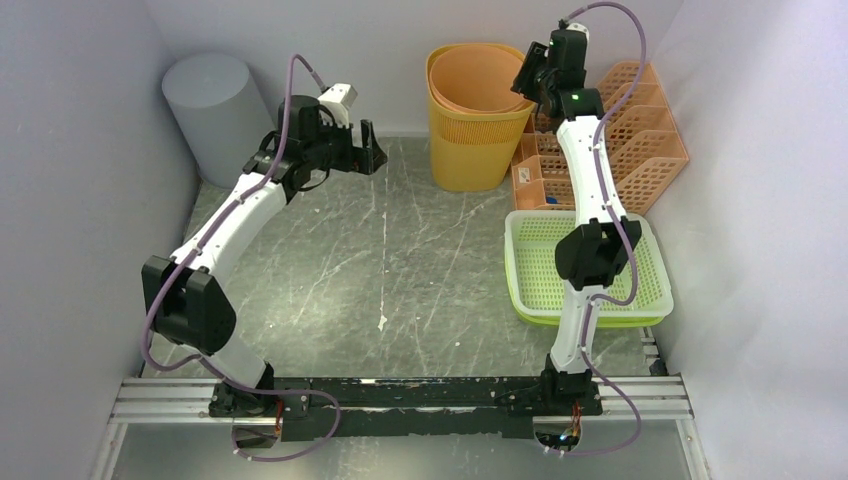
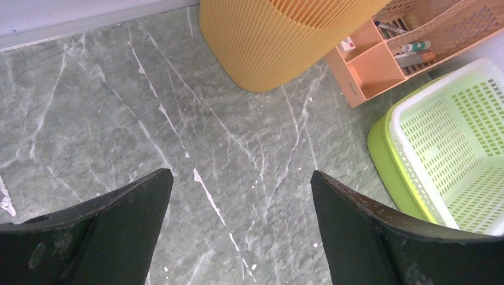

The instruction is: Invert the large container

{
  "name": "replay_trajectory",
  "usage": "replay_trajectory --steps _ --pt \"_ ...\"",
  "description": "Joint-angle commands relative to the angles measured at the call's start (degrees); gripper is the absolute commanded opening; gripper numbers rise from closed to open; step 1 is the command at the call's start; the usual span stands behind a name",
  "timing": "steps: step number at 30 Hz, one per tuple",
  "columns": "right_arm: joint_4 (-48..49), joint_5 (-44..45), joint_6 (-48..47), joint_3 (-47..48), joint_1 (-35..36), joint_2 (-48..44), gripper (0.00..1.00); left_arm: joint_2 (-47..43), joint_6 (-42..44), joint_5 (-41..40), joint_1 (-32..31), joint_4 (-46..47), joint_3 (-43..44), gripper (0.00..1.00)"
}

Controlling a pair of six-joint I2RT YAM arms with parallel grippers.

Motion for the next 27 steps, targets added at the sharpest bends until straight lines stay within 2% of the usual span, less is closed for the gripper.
replay_trajectory --steps 1,11,23,27 --pt "0.0 0.8 2.1 1.2 0.1 1.9 0.49 -3.1 2.0 0.4 -0.2 0.5 -0.3 0.99" --pt "-2.6 7.9 1.1 -1.1 1.3 1.6 0.48 -4.5 2.8 2.1 -0.1 -0.3 -3.0 0.99" --pt "-5.7 11.1 -1.1 -0.4 3.4 5.4 0.47 -6.6 4.3 2.1 -0.1 -2.0 -5.0 1.0" --pt "-6.4 13.6 -3.0 1.1 4.3 7.4 0.41 -7.4 4.9 1.6 -0.1 -3.1 -5.6 0.99"
